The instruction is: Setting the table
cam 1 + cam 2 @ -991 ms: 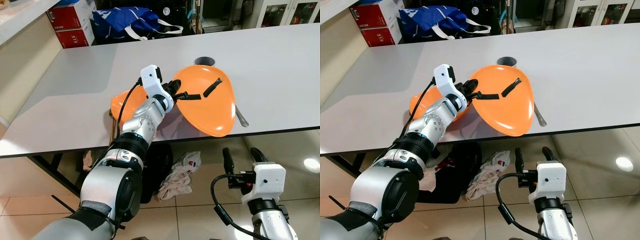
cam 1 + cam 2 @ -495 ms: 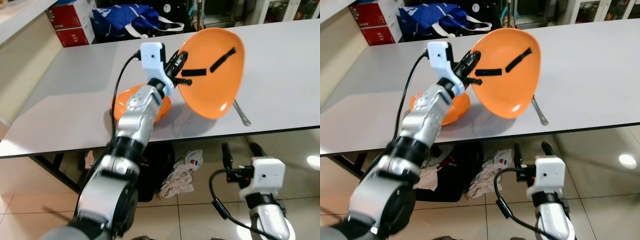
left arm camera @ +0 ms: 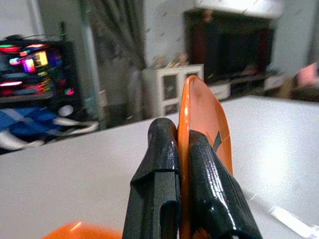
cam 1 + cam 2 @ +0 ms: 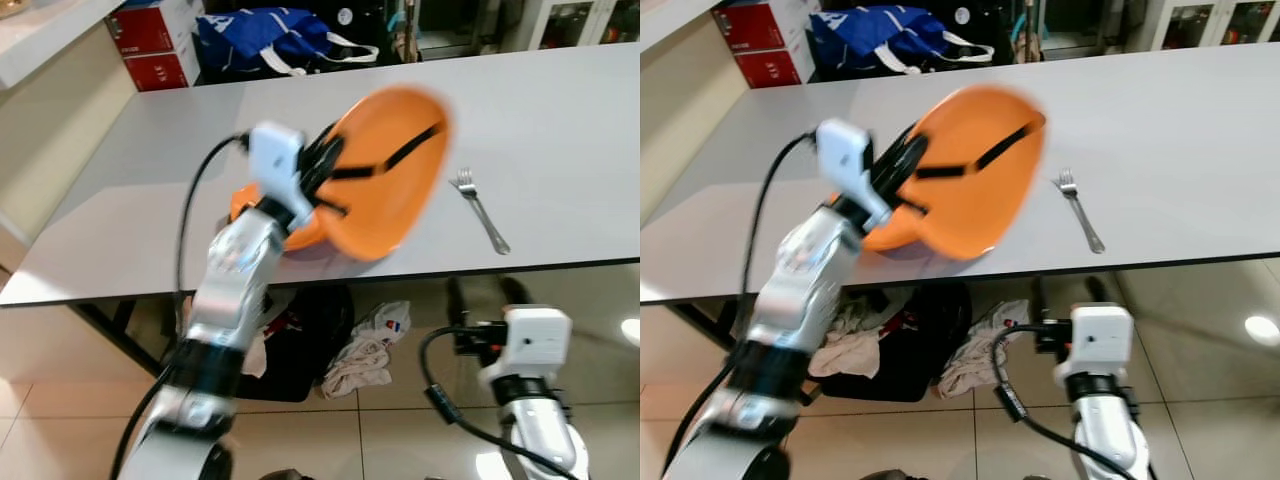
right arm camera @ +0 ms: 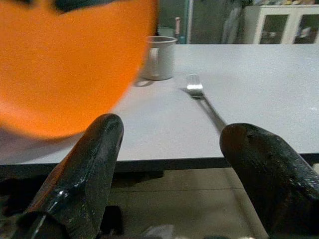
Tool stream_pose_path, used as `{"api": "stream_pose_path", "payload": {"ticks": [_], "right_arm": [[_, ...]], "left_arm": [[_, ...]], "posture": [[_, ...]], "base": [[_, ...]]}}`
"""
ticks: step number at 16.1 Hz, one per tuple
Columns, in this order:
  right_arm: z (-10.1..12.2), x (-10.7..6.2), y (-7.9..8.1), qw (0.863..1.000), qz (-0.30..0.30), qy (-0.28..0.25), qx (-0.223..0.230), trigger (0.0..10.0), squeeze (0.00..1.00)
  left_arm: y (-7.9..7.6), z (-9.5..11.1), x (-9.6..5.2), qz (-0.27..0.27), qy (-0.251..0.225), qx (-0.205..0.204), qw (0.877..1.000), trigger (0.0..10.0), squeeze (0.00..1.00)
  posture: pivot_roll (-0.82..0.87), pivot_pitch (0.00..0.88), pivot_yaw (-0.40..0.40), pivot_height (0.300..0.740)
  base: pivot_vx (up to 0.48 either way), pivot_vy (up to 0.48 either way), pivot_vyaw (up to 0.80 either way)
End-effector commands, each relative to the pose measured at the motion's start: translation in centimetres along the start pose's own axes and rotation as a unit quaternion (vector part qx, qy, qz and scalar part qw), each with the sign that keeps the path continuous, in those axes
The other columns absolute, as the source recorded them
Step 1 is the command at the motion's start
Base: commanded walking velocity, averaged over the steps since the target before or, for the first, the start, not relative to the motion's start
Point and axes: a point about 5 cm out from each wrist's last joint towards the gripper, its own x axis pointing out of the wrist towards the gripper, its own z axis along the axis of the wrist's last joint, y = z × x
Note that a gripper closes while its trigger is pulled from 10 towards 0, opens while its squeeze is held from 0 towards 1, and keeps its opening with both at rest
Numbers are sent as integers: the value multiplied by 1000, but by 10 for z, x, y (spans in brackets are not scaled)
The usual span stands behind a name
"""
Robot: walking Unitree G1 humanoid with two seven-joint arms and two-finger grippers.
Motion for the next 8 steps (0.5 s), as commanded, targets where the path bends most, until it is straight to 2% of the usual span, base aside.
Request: {"api": "stream_pose_path", "payload": {"ticks": [1, 3, 4, 6, 8], "right_arm": [[1, 2, 2, 1000, 2, -4, -1, 10000, 0], [0, 5, 2, 1000, 1, -6, -3, 10000, 0], [0, 7, 2, 1000, 0, -10, -5, 10000, 0], [0, 9, 2, 1000, -2, -12, -6, 10000, 0], [-1, 11, 1, 1000, -4, -13, -8, 10000, 0]], "left_arm": [[-2, 30, 4, -7, -64, 29, 998, 0, 0], [-8, 37, -4, -21, -87, 64, 994, 0, 0], [-18, 37, -14, -46, -102, 106, 988, 0, 0], [-23, 34, -18, -59, -100, 114, 987, 0, 0], [-23, 30, -18, -55, -87, 104, 989, 0, 0]], "posture": [[-39, 0, 121, 740], [-30, 0, 119, 740], [-28, 0, 118, 740], [-28, 0, 116, 740], [-34, 0, 118, 740]], "base": [[0, 0, 0], [0, 0, 0], [0, 0, 0], [0, 0, 0], [0, 0, 0]]}}
